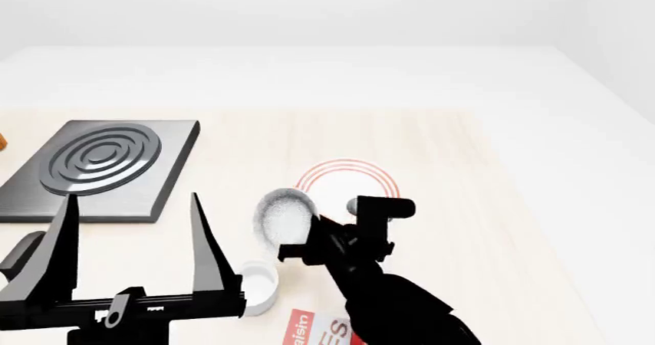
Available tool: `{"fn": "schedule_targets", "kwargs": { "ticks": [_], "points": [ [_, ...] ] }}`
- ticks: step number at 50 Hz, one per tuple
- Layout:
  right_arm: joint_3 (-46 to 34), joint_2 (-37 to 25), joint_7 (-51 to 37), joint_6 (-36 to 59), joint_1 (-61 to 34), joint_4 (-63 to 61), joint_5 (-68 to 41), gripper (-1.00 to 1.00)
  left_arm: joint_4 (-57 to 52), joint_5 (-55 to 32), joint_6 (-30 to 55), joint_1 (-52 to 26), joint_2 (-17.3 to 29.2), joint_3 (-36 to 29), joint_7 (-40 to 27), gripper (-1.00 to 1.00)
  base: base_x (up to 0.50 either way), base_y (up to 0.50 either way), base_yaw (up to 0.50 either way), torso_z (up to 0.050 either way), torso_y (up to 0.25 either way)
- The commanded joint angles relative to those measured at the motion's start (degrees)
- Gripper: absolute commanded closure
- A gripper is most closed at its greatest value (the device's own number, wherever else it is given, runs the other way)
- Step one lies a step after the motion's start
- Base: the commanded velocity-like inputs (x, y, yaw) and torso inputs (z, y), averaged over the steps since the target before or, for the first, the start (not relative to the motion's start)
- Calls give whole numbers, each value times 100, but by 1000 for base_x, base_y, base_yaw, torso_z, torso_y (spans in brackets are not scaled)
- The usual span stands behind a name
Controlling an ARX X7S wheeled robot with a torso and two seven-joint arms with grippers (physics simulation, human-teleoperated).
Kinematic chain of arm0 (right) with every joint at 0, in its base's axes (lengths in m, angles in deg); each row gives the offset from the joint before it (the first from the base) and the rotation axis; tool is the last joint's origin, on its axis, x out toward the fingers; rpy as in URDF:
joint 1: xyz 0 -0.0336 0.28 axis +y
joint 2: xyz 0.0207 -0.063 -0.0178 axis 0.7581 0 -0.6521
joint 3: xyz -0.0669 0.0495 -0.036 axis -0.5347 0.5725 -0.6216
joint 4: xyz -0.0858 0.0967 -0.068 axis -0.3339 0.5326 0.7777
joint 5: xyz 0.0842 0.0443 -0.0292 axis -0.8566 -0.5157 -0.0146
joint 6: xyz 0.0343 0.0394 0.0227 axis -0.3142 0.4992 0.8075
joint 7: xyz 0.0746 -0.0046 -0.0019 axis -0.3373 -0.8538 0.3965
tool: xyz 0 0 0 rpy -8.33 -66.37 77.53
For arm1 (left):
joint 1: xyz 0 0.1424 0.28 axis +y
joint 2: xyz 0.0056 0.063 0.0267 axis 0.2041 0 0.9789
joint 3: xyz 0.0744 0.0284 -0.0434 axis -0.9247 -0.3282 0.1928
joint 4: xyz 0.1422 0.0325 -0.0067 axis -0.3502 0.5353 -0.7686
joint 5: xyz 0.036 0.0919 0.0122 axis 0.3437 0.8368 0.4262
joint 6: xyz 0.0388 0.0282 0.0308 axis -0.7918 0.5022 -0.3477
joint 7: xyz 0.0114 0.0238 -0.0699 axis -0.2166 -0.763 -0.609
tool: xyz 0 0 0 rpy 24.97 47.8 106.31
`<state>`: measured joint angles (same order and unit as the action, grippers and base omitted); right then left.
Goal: Pick the akita bowl between the plate and the ramekin and place it on the plate.
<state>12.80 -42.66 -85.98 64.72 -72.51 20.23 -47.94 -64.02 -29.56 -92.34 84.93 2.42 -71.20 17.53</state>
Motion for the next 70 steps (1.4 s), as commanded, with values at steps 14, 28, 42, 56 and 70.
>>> {"fn": "schedule_targets", "kwargs": {
  "ticks": [14, 28, 42, 56, 70],
  "points": [
    [668, -293, -486, 217, -971, -1625, -325, 100, -6, 13, -33, -1, -85, 176, 107, -100, 0, 0, 0, 0, 0],
    [1119, -502, -322, 324, -1882, -407, -415, 100, 6, 29, 4, -23, -79, 132, 96, -100, 0, 0, 0, 0, 0],
    [1103, -382, 130, 269, -2796, 1023, -167, 100, 1, 22, 18, -37, -66, 103, 79, -100, 0, 0, 0, 0, 0],
    [1034, -200, 444, 311, -3251, 1950, -124, 100, -11, 3, 46, -46, -47, 103, 52, -100, 0, 0, 0, 0, 0],
    [1284, -50, 449, 583, -3345, 2322, -620, 100, -10, -25, 64, -55, -27, 94, 35, -100, 0, 0, 0, 0, 1]
  ]
}}
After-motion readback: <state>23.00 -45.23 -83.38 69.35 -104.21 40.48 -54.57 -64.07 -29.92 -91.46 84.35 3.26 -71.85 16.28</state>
